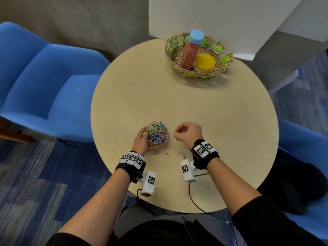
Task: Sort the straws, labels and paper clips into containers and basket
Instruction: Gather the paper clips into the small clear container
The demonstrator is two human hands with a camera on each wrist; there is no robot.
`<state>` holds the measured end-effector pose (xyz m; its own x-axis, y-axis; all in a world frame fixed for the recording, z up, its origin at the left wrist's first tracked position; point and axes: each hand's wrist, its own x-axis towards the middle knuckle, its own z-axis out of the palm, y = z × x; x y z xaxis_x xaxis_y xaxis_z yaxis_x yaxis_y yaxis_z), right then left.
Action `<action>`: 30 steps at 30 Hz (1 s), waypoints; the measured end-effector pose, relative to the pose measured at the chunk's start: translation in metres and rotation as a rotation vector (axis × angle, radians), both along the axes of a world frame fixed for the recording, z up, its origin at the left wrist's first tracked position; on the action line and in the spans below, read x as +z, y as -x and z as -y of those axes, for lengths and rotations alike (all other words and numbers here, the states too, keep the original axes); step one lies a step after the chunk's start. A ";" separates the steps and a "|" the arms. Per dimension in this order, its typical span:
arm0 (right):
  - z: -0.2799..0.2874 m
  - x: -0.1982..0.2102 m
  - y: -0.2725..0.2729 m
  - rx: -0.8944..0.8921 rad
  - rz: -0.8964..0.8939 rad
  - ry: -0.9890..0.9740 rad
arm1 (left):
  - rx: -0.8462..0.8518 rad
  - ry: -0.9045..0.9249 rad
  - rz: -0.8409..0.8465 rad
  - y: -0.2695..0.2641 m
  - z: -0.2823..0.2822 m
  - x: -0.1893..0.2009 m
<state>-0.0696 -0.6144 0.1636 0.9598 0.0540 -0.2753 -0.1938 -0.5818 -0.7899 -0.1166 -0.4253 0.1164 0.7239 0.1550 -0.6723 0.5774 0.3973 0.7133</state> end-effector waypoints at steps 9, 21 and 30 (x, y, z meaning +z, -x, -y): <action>0.035 -0.009 0.000 0.111 -0.135 0.419 | 0.043 0.021 -0.013 0.002 -0.008 0.000; 0.047 -0.040 0.055 0.208 -0.183 0.246 | 0.049 0.031 -0.017 0.000 -0.005 -0.005; 0.026 -0.052 0.076 -0.053 -0.154 0.185 | 0.047 -0.001 -0.013 0.001 -0.007 -0.005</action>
